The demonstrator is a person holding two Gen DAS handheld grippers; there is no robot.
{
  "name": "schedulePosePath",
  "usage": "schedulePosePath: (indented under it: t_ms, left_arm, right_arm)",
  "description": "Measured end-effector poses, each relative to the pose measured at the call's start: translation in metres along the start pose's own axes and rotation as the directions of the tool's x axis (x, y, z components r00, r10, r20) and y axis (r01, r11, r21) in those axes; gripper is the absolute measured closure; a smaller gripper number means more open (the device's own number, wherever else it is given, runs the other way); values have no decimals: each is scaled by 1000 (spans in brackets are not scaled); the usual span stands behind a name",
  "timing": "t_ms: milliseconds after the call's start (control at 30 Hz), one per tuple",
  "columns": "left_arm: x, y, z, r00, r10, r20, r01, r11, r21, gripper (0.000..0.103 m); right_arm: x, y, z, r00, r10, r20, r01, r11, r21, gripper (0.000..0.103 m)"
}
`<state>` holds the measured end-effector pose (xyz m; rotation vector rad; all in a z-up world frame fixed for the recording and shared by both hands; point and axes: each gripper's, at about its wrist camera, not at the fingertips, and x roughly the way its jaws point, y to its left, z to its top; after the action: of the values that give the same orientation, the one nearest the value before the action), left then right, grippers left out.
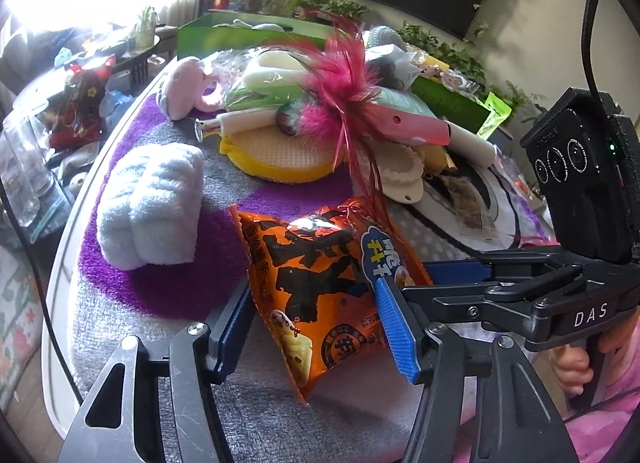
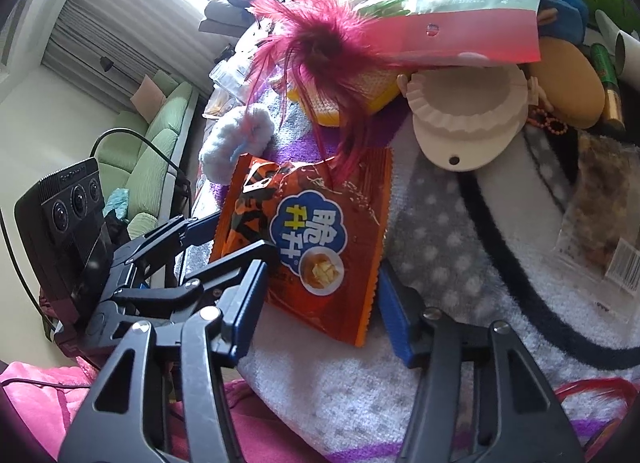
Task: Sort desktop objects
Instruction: 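Close both grippers on the orange snack bag's edges, then lift the orange snack bag and carry it over the green box with both grippers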
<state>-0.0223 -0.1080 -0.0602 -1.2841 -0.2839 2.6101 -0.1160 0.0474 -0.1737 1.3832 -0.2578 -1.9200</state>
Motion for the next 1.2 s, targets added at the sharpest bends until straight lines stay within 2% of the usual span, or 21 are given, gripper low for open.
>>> schedulePosePath:
  t_ms: [233,667,900,1033,1200]
  left_arm:
    - [-6,-10,3,999,33,34,-35,998,54,48]
    - [-25,-15,13,997,-32,64,29,998,57,48]
    - [-34,-20,18,996,-23,87,16,997,74,48]
    - [-43,-23,29,993,-26,111,16,996,87,48]
    - [-57,-29,51,984,-17,178,-5,993,121,48]
  right_arm:
    - [-1,6,2,1000,4,-2,-4,1000,-6,48]
    - [-26,17,-4,999,23,46,-22,999,-23,48]
    - [-36,21,-4,997,14,75,-11,999,-39,49]
    - [-46,27,-1,994,4,106,3,998,-61,49]
    - [-63,37,15,988,-5,157,20,996,-92,49]
